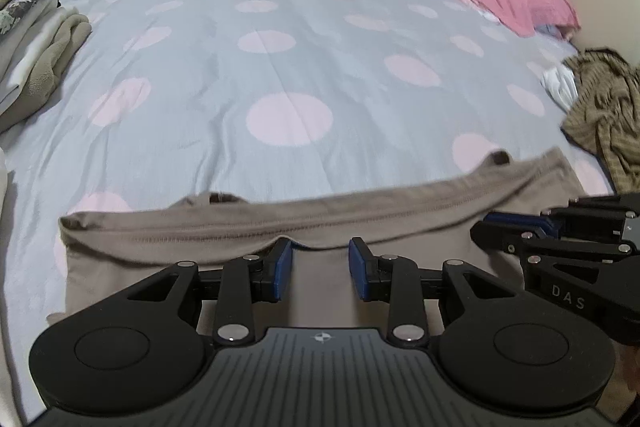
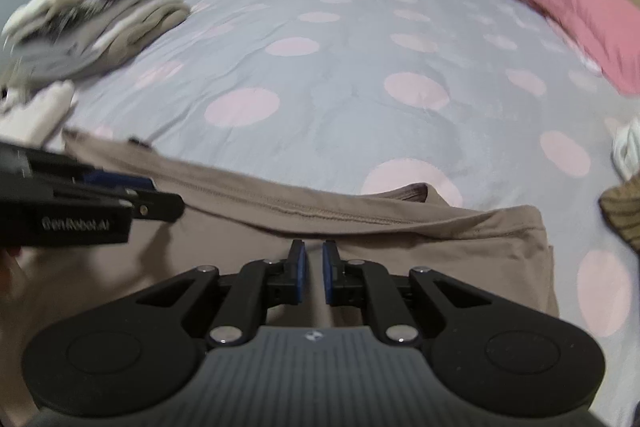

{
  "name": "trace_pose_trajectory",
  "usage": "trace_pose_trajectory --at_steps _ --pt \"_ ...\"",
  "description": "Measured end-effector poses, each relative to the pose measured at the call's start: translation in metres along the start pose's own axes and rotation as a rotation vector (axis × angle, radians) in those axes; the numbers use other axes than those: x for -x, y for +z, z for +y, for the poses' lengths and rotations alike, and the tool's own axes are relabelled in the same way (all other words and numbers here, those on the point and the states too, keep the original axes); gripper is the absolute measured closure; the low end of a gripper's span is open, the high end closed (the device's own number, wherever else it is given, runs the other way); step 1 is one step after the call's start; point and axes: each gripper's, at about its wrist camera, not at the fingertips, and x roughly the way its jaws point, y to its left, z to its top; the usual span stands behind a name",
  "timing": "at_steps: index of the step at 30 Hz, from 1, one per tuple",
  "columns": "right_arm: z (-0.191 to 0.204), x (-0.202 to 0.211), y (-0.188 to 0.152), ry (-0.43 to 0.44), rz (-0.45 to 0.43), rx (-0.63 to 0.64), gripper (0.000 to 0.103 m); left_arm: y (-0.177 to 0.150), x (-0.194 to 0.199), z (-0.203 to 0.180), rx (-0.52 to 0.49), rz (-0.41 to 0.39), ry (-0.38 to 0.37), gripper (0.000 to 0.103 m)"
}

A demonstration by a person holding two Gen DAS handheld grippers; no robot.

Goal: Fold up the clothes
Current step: 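Press both grippers along the folded shirt edge to smooth it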

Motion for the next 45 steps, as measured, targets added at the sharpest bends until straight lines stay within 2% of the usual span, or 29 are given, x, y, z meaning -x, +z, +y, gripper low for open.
trace_pose_trajectory --at_steps 2,3,5,9,10,11,13,19,21,22,23,25,26,29,32,45 --pt "-0.006 -0.002 0.005 0.025 -0.004 -0.054 0.089 0.002 -0.001 0.001 0.014 -0.021 0.001 0.074" --pt "-0.008 -0.002 0.006 0.036 -0.014 -0.064 0.085 0.003 -0.002 0.001 0.019 -0.032 0.008 0.074" --pt "-0.01 -0.001 0.008 0.048 -0.04 -0.071 0.061 0.005 -0.002 0.001 0.029 -0.056 0.022 0.073" --pt "-0.007 0.005 0.012 0.041 -0.098 -0.061 0.06 0.009 0.002 0.001 0.017 -0.128 0.088 0.07" --pt "-0.006 0.007 0.013 0.034 -0.11 -0.057 0.056 0.01 0.004 0.001 0.015 -0.147 0.106 0.064" --pt "-0.006 0.009 0.015 0.022 -0.121 -0.051 0.048 0.011 0.007 0.002 0.015 -0.164 0.12 0.062" --pt "-0.005 0.013 0.016 0.011 -0.131 -0.046 0.044 0.013 0.012 0.004 0.032 -0.186 0.126 0.06" --pt "-0.005 0.023 0.015 -0.003 -0.121 -0.035 0.047 0.014 0.03 0.004 0.005 -0.163 0.123 0.052" --pt "-0.003 0.026 0.012 -0.009 -0.113 -0.021 0.058 0.01 0.034 0.005 0.01 -0.15 0.093 0.054" --pt "-0.001 0.026 0.01 -0.012 -0.103 -0.01 0.072 0.008 0.035 0.004 0.008 -0.14 0.078 0.057" --pt "0.0 0.024 0.008 -0.014 -0.091 0.002 0.081 0.005 0.035 0.002 0.003 -0.129 0.064 0.057" --pt "0.003 0.019 0.005 -0.013 -0.058 0.012 0.082 -0.001 0.029 -0.003 -0.016 -0.09 0.046 0.069" --pt "0.004 0.017 0.003 -0.008 -0.046 0.012 0.083 -0.003 0.025 -0.005 -0.025 -0.07 0.036 0.071" --pt "0.007 0.01 -0.002 -0.006 -0.018 0.033 0.083 -0.011 0.014 -0.012 -0.053 -0.014 0.011 0.071" --pt "0.007 0.004 -0.004 -0.016 -0.002 0.043 0.083 -0.014 0.007 -0.017 -0.081 0.003 0.019 0.071" --pt "0.006 -0.01 0.014 -0.025 -0.032 0.027 0.083 0.005 -0.008 -0.014 -0.064 -0.056 0.038 0.071"
